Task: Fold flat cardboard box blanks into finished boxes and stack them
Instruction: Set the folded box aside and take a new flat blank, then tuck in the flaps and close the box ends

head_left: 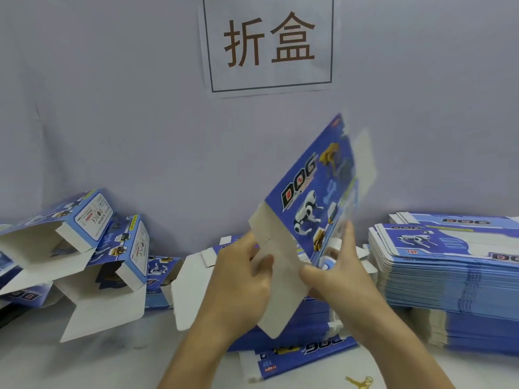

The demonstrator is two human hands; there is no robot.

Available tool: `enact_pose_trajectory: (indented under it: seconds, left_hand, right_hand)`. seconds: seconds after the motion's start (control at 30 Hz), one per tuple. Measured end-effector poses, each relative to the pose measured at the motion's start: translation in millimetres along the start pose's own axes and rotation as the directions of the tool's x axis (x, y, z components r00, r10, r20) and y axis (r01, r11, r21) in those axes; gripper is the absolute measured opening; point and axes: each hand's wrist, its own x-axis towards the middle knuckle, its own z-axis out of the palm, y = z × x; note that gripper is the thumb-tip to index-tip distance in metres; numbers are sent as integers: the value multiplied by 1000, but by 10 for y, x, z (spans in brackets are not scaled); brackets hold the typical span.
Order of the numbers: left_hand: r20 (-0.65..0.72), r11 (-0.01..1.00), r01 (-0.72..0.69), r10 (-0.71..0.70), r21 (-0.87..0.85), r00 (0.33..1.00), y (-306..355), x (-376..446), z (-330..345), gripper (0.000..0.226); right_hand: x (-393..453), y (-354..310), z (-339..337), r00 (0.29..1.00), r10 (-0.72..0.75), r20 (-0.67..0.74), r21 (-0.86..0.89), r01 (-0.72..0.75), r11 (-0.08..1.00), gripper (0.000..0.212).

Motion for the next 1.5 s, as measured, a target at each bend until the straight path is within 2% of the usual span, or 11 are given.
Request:
enact_pose_trajectory:
  seconds: [0.07, 0.17, 0.3, 0.43, 0.6, 0.7, 0.87, 1.0, 1.13, 1.23, 1.5]
  left_hand:
    - [-122, 998, -5, -2, -59, 992, -77, 16, -14, 85]
    - [-232, 968, -107, 160, 226, 960, -151, 46, -138, 138]
    - [-58, 846, -370, 422, 384, 905, -160, 57, -187, 116]
    - [47, 891, -382, 382, 246, 923, -163, 52, -206, 94]
    - [172, 902, -354, 318, 249, 932, -210, 2, -135, 90]
    - [237, 936, -304, 260, 176, 936, -177, -39, -114, 86]
    - [-51, 974, -221, 219, -40, 974, 37, -13, -152, 43]
    - [-324, 978, -114, 52, -176, 945, 125, 67, -238, 32]
    - [-239, 804, 16, -196, -595, 951, 121, 105, -421, 67]
    - [-249, 839, 36, -202, -543, 947, 81, 67, -438, 76]
    - [-65, 825, 2, -47, -564, 997, 141, -42, 32, 66]
  right_hand:
    - [10, 6, -25, 999, 41, -14, 58, -41, 998, 96]
    - [22, 26, -70, 999, 32, 40, 55, -34, 998, 75]
    - [36, 79, -43, 996, -31, 87, 40, 27, 999, 89]
    - [14, 39, -96, 988, -70, 139, 114, 54, 992, 87]
    - [-107, -126, -201, 931, -155, 331, 549, -56, 834, 62]
    - [-17, -102, -293, 989, -30, 143, 629, -67, 774, 45]
    - [-14, -151, -127, 998, -10, -63, 297, 28, 954, 77]
    - [-86, -198, -50, 997, -68, 49, 15, 67, 998, 97]
    - [-121, -203, 81, 961, -88, 263, -99, 118, 988, 103]
    - [-163, -219, 109, 942, -62, 330, -157, 119, 980, 98]
    - [-159, -292, 89, 926, -373, -63, -59, 370, 927, 79]
